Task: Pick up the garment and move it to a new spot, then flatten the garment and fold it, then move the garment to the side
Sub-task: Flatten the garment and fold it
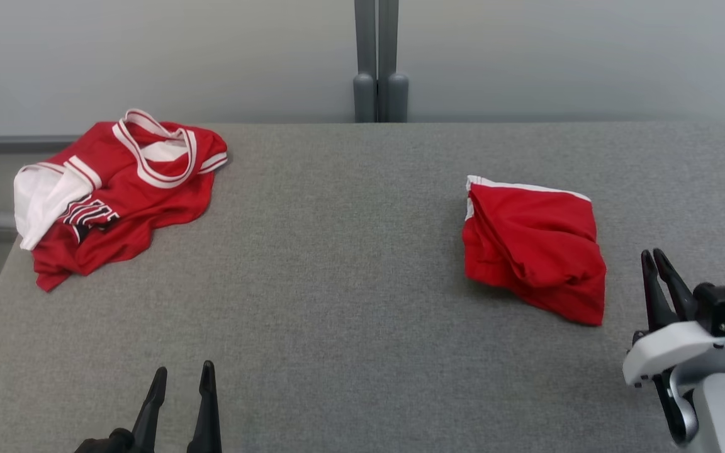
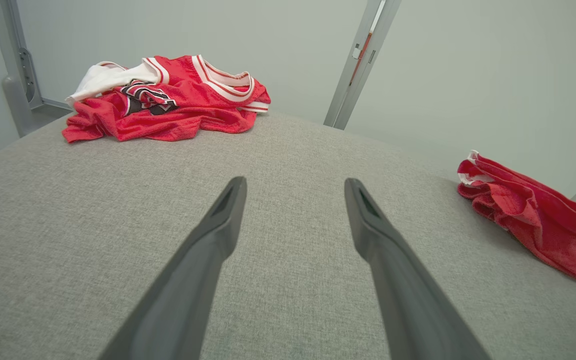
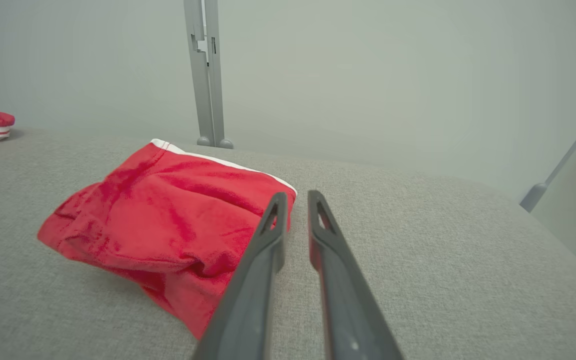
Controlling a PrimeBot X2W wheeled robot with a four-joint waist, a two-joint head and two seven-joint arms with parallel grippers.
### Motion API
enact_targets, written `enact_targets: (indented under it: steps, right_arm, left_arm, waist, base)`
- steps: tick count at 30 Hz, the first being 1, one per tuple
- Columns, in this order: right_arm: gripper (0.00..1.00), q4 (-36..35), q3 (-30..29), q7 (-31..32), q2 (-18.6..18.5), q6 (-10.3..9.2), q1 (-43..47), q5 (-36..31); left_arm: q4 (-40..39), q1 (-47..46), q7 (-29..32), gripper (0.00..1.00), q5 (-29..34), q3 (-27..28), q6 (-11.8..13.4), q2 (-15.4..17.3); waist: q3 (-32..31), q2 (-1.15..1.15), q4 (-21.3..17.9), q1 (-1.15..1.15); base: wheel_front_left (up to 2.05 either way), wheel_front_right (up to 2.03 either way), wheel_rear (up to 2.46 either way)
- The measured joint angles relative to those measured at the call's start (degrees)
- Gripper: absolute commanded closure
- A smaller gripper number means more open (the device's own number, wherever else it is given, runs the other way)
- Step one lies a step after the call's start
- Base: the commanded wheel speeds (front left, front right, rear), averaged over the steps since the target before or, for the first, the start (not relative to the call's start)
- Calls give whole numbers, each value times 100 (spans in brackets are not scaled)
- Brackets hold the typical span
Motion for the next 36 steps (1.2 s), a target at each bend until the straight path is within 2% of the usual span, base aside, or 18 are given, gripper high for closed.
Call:
enact_targets:
  steps: [8,12,16,22,32,36]
  right_arm:
    - [100,1435,-27,0,275,0,-1110,-509]
    - [100,1797,36,0,466,0,-1383,-727]
    - [100,2018,218,0,653,0,-1508,-786]
    - [100,2319,399,-1,738,0,-1631,-800]
    - [100,1953,1167,-1,761,0,-1529,-466]
    - [100,2121,1503,0,766,0,-1421,-322]
  left_arm:
    - [110,-224,1,0,35,-15,-24,-1]
    - [136,-355,1,0,21,-74,-24,0]
    - [165,-443,1,0,-66,-108,-25,-1]
    - [207,-467,1,0,-156,-185,-25,-1]
    - [263,-461,1,0,-278,-221,-25,-1]
    - [287,-443,1,0,-328,-256,-25,-1]
  waist:
    - [483,0,295,0]
    - [654,0,472,0]
    - [781,0,627,0]
    - [858,0,812,0]
    - [754,0,950,0]
    - [701,0,937,0]
  base:
    - [0,0,0]
    - [0,0,0]
    - [0,0,0]
    - [0,0,0]
    - [0,0,0]
    - [0,0,0]
